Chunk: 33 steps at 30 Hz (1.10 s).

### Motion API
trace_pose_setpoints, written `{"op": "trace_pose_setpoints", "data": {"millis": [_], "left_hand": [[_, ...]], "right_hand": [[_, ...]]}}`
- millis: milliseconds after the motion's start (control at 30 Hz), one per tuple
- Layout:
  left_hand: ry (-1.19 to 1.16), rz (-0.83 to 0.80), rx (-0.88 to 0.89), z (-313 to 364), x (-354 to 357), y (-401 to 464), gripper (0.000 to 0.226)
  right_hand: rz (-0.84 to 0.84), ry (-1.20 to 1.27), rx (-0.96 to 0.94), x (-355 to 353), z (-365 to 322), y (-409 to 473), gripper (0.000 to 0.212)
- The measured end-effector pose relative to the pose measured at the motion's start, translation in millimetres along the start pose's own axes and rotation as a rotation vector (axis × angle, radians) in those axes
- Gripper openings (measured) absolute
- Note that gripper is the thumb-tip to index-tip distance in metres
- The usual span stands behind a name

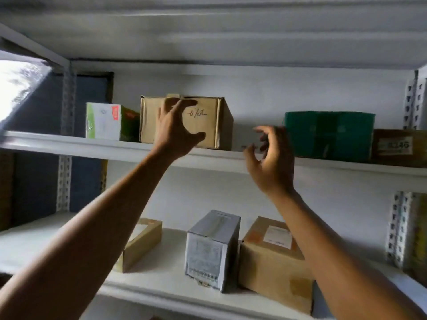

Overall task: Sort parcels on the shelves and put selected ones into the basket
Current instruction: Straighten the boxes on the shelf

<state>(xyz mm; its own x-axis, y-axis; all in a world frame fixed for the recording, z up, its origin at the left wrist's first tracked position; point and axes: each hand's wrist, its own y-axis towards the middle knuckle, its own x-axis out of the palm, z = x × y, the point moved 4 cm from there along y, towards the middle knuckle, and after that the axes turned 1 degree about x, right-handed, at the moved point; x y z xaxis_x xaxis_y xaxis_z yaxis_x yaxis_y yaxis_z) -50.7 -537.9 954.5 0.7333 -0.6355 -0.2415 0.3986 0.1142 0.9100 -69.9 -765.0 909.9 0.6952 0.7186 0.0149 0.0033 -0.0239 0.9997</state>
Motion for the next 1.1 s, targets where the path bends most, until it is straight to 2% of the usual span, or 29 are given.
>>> {"op": "trace_pose_setpoints", "data": {"millis": [67,133,233,300,400,533,567,600,667,700,733,800,833,933,967,1000,1033,1100], "left_hand": [[0.106,-0.004,-0.051,-33.1,-22.4,19.5,0.089],[0.127,-0.05,-0.108,-62.1,-33.3,35.8,0.103],[0.038,-0.158,-0.196,-94.6,-32.5,52.6,0.117],[-0.04,-0.217,-0.249,-109.0,-26.7,59.9,0.123],[-0.262,-0.231,-0.303,-121.5,-21.1,61.4,0.142],[-0.481,-0.191,-0.4,-134.2,-18.6,62.7,0.165],[-0.488,-0.168,-0.415,-132.1,-20.9,60.8,0.158],[-0.499,-0.146,-0.422,-129.4,-22.5,59.8,0.141],[-0.606,-0.114,-0.416,-109.8,-32.3,53.3,0.094],[-0.699,-0.103,-0.425,-97.0,-38.1,47.4,0.077],[-0.781,-0.105,-0.433,-90.8,-41.8,43.5,0.076],[-0.935,-0.139,-0.493,-76.6,-51.4,29.7,0.105],[-1.005,-0.158,-0.52,-69.1,-56.7,19.8,0.112],[-1.174,-0.207,-0.531,-42.9,-71.5,-19.3,0.087],[-1.199,-0.216,-0.519,-37.5,-74.3,-31.9,0.082],[-1.224,-0.223,-0.516,-33.4,-77.1,-44.9,0.077],[-1.232,-0.23,-0.514,-29.4,-80.7,-58.3,0.07],[-1.264,-0.239,-0.522,-24.7,-85.3,-87.4,0.053]], "right_hand": [[-0.082,0.007,0.118,32.8,-12.0,19.6,0.05],[-0.199,0.003,0.326,61.0,-19.6,37.8,0.071],[-0.39,0.086,0.624,99.4,-18.1,52.9,0.102],[-0.457,0.125,0.715,116.3,-12.5,60.9,0.114],[-0.51,0.212,0.74,135.2,-1.6,67.5,0.114],[-0.481,0.388,0.725,135.9,-4.3,70.0,0.097],[-0.463,0.406,0.725,132.2,-5.1,70.5,0.092],[-0.436,0.414,0.729,124.6,-7.1,70.2,0.086],[-0.356,0.44,0.735,103.7,-12.0,69.0,0.077],[-0.306,0.455,0.728,91.6,-14.7,68.8,0.075],[-0.258,0.471,0.726,80.1,-17.7,67.6,0.074],[-0.202,0.527,0.692,57.1,-30.3,62.6,0.069],[-0.184,0.555,0.679,44.6,-38.4,58.6,0.072],[-0.19,0.759,0.738,15.9,-44.9,34.7,0.107],[-0.17,0.848,0.751,4.9,-47.8,24.3,0.111],[-0.148,0.917,0.777,-5.6,-49.5,13.9,0.107],[-0.129,0.977,0.807,-14.2,-51.3,3.6,0.094],[-0.232,1.161,0.904,-24.7,-63.6,-17.9,0.059]]}}
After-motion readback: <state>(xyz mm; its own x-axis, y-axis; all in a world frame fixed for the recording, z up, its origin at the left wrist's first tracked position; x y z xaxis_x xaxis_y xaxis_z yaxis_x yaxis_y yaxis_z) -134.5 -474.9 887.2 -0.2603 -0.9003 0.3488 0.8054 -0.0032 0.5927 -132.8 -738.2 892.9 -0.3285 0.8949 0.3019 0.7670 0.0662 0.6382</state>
